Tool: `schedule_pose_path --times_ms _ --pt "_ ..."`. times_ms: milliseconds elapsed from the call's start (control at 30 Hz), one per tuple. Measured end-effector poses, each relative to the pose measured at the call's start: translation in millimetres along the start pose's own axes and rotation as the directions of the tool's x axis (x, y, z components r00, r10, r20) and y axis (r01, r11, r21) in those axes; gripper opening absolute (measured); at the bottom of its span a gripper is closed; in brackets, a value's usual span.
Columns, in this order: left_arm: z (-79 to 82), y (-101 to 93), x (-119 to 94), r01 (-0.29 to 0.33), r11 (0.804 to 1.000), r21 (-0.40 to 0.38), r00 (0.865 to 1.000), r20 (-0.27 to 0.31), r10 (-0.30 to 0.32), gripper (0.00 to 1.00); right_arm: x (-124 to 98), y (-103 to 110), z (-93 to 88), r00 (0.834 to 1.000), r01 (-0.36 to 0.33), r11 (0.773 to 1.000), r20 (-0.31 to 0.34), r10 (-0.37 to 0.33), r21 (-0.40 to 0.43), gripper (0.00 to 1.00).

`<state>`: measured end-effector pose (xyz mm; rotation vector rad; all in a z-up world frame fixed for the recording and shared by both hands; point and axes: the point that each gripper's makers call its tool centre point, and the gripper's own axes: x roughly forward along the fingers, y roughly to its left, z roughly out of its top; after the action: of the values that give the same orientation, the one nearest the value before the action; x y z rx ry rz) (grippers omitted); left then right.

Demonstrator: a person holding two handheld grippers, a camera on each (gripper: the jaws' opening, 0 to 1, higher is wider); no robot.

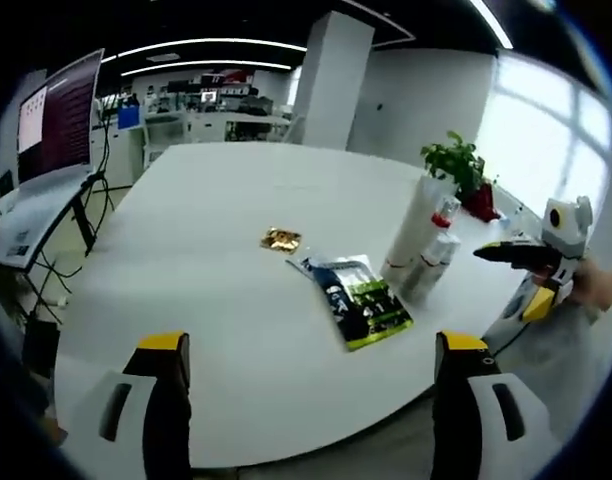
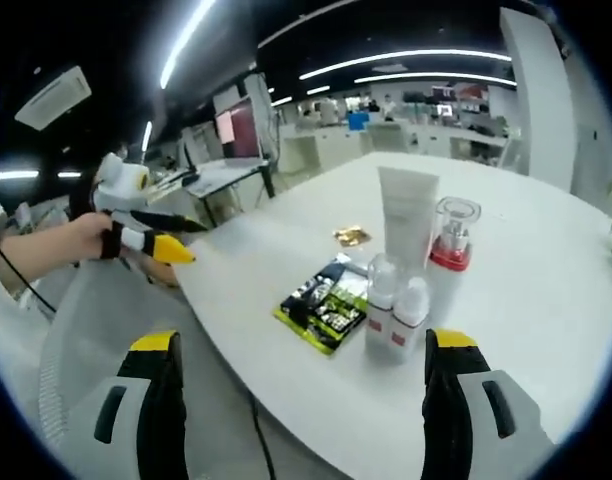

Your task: Arrange the skincare products in the storage area until every visible bottle or jar stands upright without overlapping.

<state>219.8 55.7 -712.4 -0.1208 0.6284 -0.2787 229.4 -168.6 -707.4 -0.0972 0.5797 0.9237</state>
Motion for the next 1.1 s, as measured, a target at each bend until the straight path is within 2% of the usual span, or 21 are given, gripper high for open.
schedule_pose_path --times_ms 200,300,467,600,800,967,1100 --pt "0.0 4.3 3.2 0.012 1.000 -0.006 1.000 -0.011 -0.012 0.99 -1.1 0.0 1.5 1.000 0.003 1.000 0.005 -0.003 0.005 0.99" --pt "0.4 1.8 4.0 0.013 1.000 0.007 0.999 -0.031 -0.013 0.99 -1.9 -4.0 1.7 1.000 0.021 1.000 0.008 -0.021 0.014 0.99" --pt "2.5 -5.5 6.1 0.022 1.000 0.000 0.999 -0.030 -0.022 0.99 -0.3 -1.8 2.2 1.000 0.010 1.000 0.014 -0.010 0.029 0.99" --pt "2.2 -4.1 17.3 0.027 0.999 0.023 0.997 -0.069 -0.026 0.99 1.7 1.5 -0.3 1.000 0.004 1.000 -0.001 -0.004 0.010 0.99" --pt "12.7 -4.8 37.0 0.012 1.000 -0.019 0.997 -0.080 -0.014 0.98 1.3 1.8 -2.6 1.000 0.014 1.000 -0.014 -0.014 -0.012 0.99" --pt "21.9 -9.8 63.2 0.008 0.999 -0.051 0.996 -0.086 -0.012 0.97 2.7 0.4 -2.6 0.999 0.028 0.998 -0.031 -0.029 -0.053 0.99" --pt "20.4 -20.2 75.8 -0.009 0.997 -0.075 0.994 -0.113 0.000 0.97 3.9 -1.2 -6.5 0.999 0.029 0.998 -0.044 -0.031 -0.047 0.99"
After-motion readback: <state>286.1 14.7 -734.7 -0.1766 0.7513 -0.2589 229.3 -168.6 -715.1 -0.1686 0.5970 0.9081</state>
